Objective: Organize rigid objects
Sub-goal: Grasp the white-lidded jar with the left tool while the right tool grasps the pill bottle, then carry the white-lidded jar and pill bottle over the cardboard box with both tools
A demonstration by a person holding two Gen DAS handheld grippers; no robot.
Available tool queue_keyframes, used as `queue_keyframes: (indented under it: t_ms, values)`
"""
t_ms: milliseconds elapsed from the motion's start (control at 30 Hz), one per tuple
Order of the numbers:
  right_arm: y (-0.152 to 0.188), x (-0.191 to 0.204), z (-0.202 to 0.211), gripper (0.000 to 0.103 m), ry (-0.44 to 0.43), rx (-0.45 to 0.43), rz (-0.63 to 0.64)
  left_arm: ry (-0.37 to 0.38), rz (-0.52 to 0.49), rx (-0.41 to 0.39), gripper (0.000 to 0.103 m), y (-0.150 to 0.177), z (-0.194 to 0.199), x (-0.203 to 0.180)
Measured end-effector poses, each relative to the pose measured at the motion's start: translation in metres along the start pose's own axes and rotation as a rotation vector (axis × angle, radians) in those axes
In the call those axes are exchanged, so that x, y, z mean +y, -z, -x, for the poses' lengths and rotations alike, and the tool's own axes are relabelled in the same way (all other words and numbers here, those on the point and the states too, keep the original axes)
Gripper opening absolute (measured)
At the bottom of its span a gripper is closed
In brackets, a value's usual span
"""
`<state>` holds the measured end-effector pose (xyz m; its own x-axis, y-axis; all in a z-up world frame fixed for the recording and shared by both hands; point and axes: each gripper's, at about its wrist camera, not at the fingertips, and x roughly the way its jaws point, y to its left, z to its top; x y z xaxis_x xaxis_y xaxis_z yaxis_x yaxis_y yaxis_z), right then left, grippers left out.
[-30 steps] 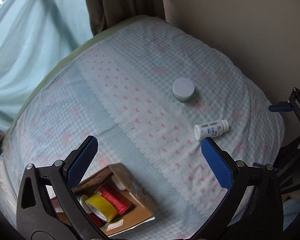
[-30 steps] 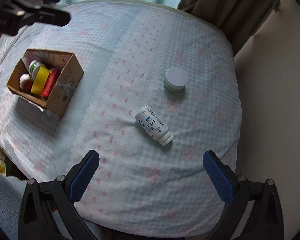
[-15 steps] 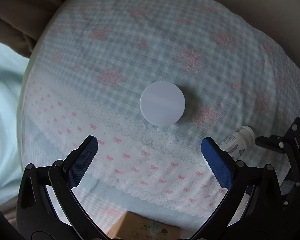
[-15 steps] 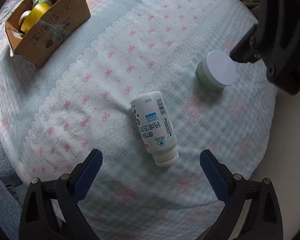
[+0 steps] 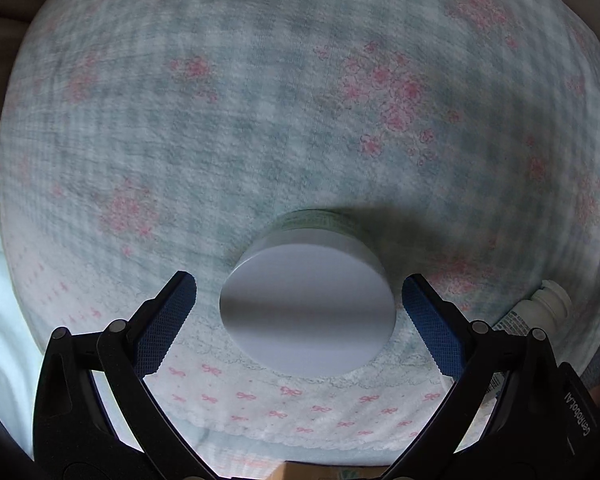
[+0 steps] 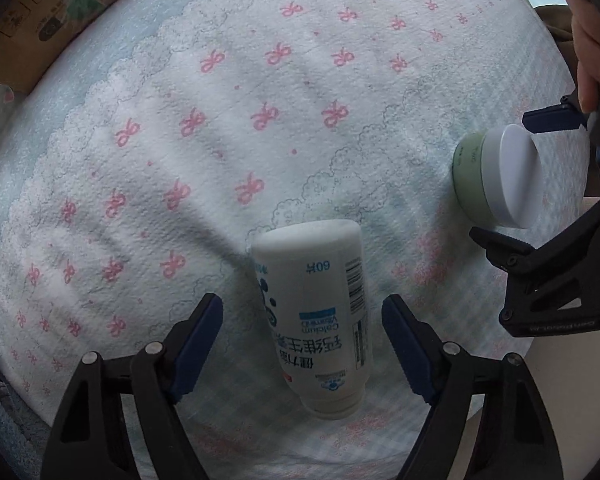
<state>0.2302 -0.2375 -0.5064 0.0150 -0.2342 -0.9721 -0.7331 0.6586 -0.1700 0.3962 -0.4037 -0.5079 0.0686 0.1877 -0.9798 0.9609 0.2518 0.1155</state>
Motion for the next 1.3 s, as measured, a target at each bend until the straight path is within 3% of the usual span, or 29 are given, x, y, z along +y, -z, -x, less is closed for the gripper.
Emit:
queue_keyframes:
  t_ms: [200,333,700,1300]
  values:
    - [-0.006,-0.003,-0.015,0.064,-0.034,0.022,0.028,0.077,-0.020,0.002,0.069,0.002,-0.009,0.002]
    - [-0.008,-0.010,-0.018,0.049,-0.044,0.023,0.034,0.038,-0.072,-0.026,0.068,0.004,-0.006,-0.012]
    - [-0.009,-0.022,-0.009,0.048,-0.049,0.014,0.014,0.023,-0.045,-0.053,0.068,0.007,0.004,-0.023]
    - [0.019,-0.038,0.071,0.046,0.017,-0.041,-0.071,-0.024,0.064,-0.143,0.068,0.032,0.084,-0.002]
